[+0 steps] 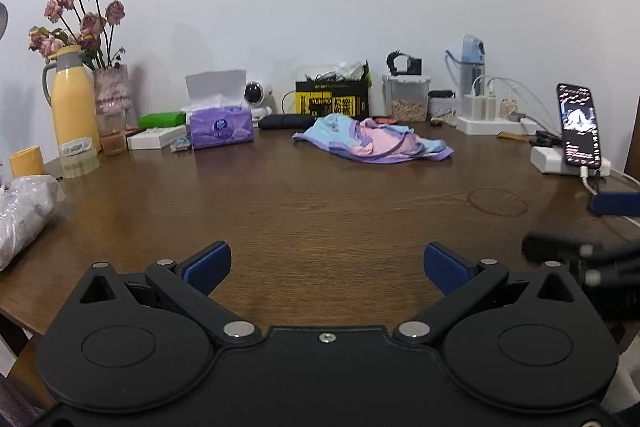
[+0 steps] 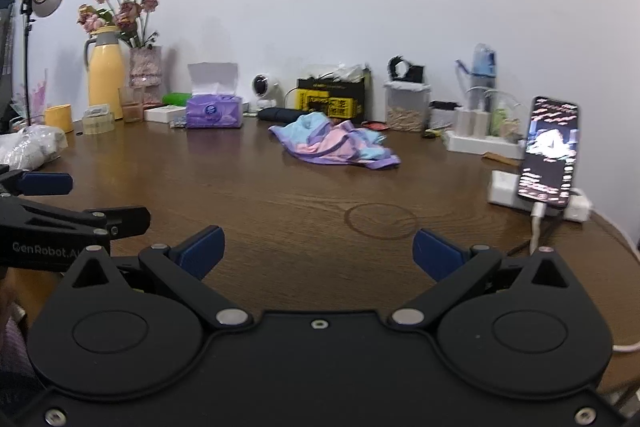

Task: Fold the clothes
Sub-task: 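Move both grippers toward the crumpled pink-and-blue garment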

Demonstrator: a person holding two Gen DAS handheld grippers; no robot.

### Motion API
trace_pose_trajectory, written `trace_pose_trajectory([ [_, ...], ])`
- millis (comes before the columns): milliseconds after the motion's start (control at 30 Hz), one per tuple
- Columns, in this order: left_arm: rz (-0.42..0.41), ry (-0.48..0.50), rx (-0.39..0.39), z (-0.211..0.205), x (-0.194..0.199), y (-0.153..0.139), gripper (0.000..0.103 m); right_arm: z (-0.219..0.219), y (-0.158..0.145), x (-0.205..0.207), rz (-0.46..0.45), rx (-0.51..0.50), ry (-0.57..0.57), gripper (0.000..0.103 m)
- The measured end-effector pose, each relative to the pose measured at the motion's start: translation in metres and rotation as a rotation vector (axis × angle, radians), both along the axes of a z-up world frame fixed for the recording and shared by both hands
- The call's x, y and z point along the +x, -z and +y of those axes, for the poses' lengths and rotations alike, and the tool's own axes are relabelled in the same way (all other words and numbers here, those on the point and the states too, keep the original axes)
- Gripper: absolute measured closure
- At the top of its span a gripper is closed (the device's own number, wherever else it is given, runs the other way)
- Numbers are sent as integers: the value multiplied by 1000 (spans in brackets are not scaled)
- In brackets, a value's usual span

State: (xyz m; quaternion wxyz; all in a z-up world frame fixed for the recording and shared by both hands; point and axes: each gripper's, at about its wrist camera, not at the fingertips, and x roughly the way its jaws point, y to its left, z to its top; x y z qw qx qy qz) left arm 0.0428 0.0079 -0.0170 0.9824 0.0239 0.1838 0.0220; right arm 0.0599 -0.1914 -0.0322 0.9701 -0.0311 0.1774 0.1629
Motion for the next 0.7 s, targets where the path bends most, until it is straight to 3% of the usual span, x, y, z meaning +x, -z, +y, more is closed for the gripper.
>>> trace_pose_trajectory([
  [133,12,-3,-16,6,31,-10,0,-4,0,20,37,9,-1,0],
  [267,44,15,-37,11,65,-19,0,-14,-11,46,53,97,-19,1],
  [400,55,38,-19,13,92,-27,0,-18,-28,82,33,66,-19,1],
  [533,105,105,-14,17,145,-38,0,-28,-43,125,32,62,-5,1],
  [700,86,130,76,6,194,-37,0,-28,-50,184,68,9,-21,1],
])
